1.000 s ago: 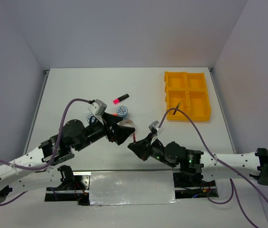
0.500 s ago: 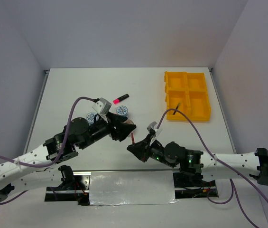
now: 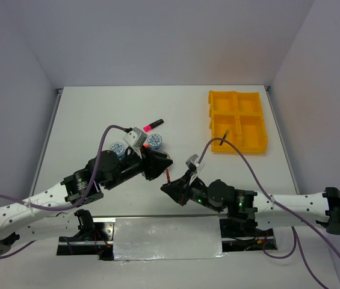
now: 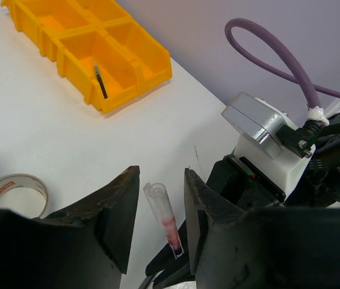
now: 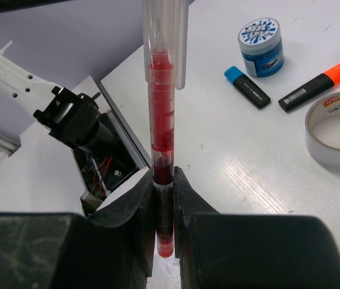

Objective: Sort the stationery into containers
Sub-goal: Close the pen cap on the pen.

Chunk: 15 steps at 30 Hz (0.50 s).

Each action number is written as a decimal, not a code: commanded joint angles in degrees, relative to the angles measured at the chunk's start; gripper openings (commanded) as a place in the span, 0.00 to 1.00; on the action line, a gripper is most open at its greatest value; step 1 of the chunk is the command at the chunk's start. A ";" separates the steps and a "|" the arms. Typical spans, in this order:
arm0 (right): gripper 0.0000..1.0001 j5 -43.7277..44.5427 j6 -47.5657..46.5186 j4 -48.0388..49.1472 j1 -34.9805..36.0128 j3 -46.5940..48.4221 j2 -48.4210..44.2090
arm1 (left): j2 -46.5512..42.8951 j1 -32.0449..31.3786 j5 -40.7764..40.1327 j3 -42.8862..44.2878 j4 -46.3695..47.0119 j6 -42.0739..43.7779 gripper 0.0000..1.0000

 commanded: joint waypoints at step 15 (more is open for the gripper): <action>0.00 1.39 -0.95 -0.16 0.16 3.15 0.37 | -0.80 0.01 1.78 -2.61 4.85 -1.48 0.25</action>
